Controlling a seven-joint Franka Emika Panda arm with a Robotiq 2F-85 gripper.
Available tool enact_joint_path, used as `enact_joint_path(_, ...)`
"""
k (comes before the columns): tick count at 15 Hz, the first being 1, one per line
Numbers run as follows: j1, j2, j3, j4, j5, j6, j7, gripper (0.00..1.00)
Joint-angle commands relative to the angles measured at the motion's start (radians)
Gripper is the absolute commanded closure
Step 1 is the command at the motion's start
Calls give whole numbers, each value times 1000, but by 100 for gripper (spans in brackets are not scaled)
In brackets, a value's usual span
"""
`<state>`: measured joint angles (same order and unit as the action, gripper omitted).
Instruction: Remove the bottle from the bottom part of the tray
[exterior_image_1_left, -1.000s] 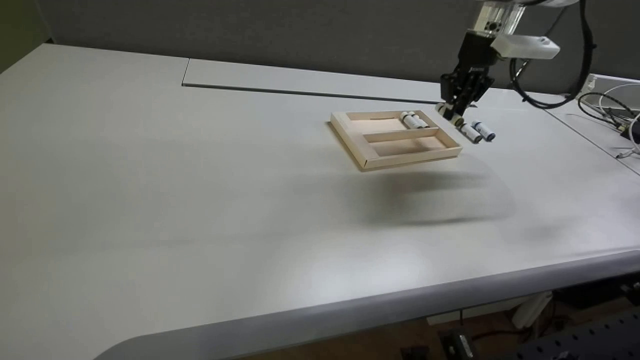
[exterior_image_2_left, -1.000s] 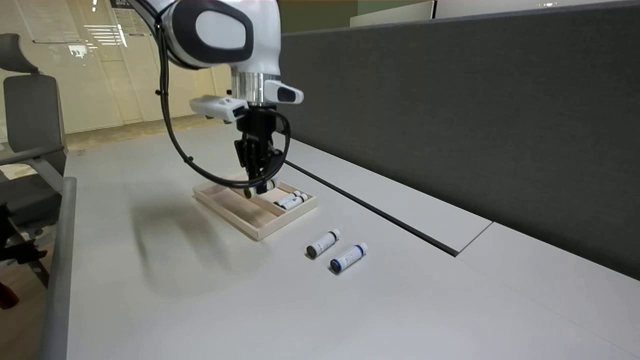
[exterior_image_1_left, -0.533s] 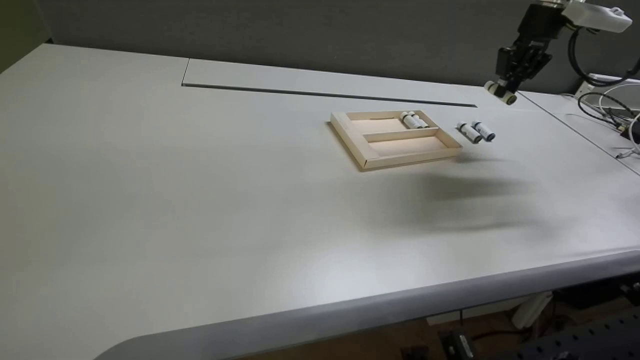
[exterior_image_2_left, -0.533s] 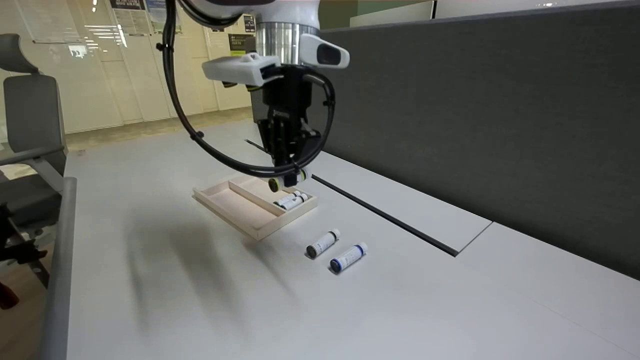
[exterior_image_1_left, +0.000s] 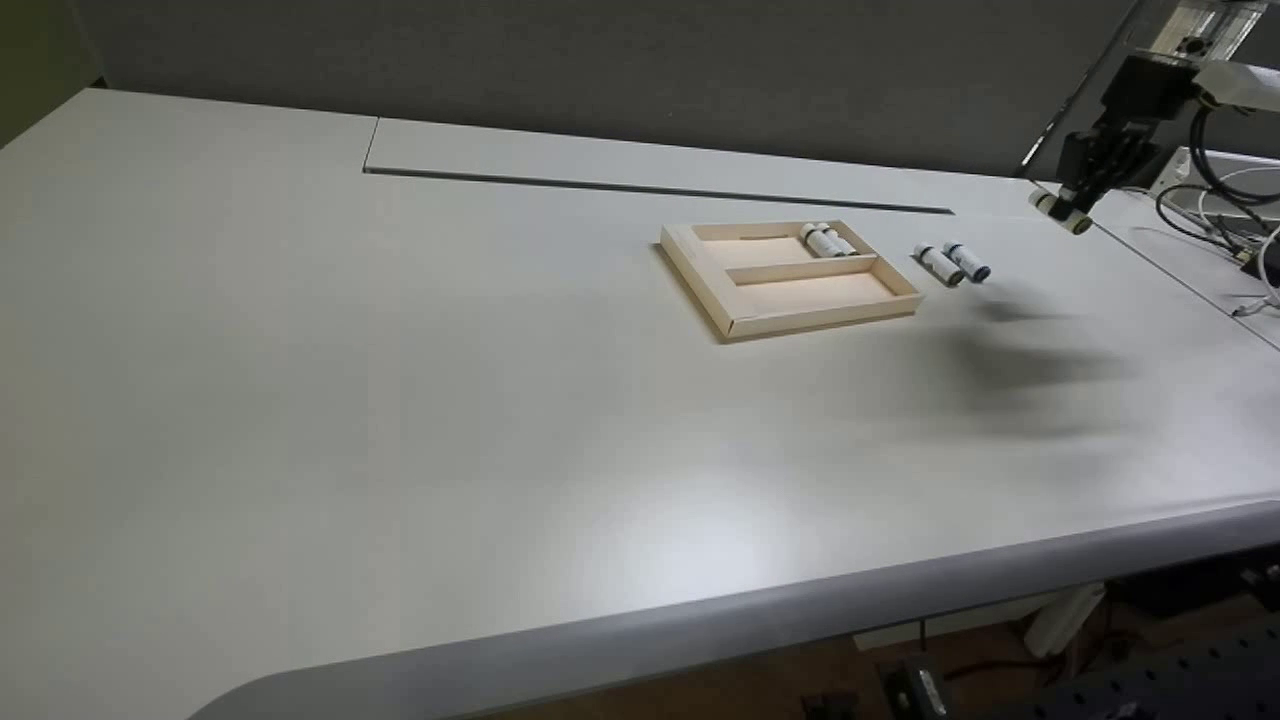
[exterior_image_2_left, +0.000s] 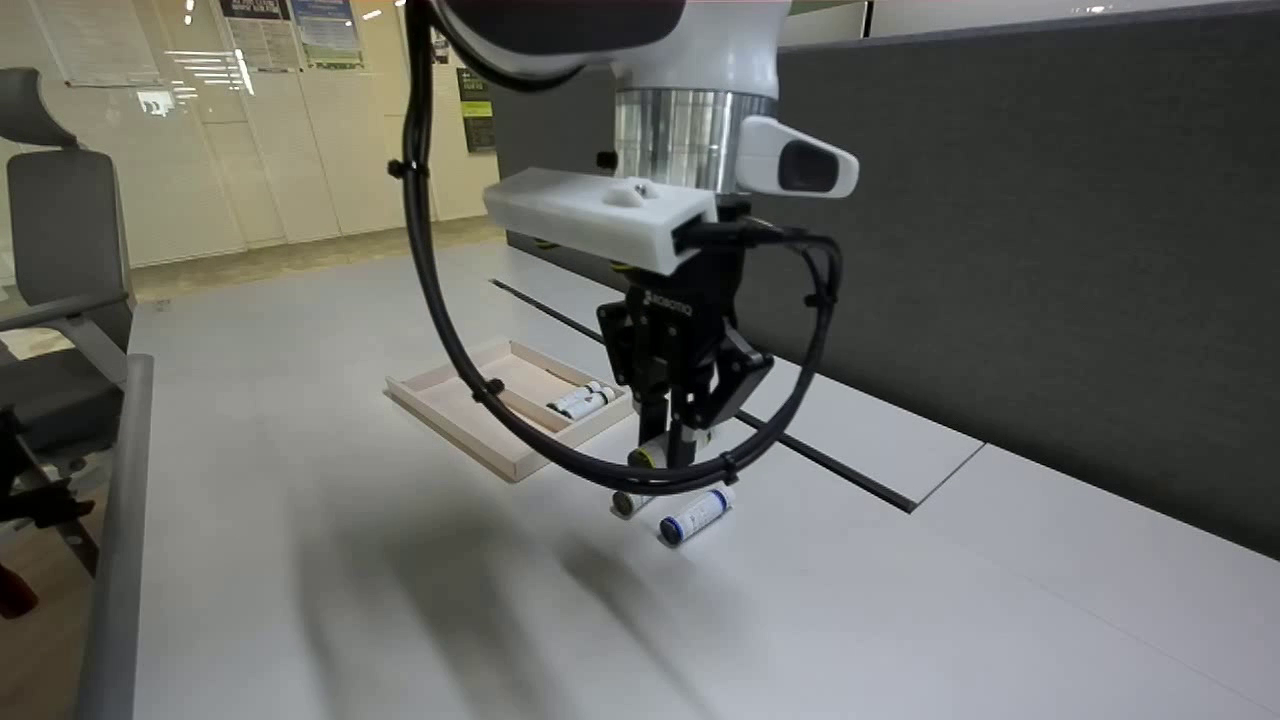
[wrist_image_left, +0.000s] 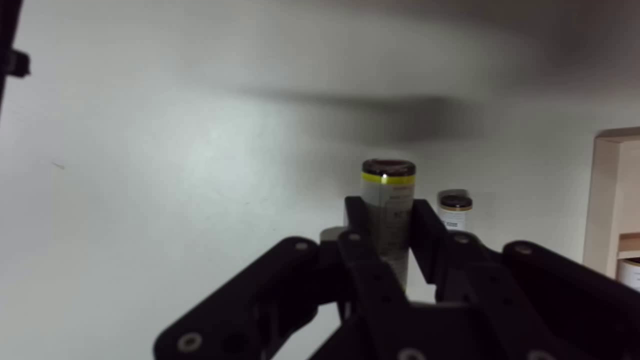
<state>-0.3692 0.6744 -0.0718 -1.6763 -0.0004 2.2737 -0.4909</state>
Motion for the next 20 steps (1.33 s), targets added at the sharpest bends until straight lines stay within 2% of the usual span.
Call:
enact_joint_path(1, -14, 100, -30, 182, -10, -83, 44, 93)
enact_joint_path(2, -17, 46, -10, 75, -5, -23, 5, 73)
enact_joint_path(5, -23, 87, -22, 143, -8, -51, 9, 73)
enact_joint_path(9, -21, 91, -21, 151, -8, -54, 13, 73)
enact_joint_path(10, -21, 91, -21, 151, -8, -54, 14, 93)
enact_joint_path(20, -4, 257, -23, 269, -29, 60, 35, 93)
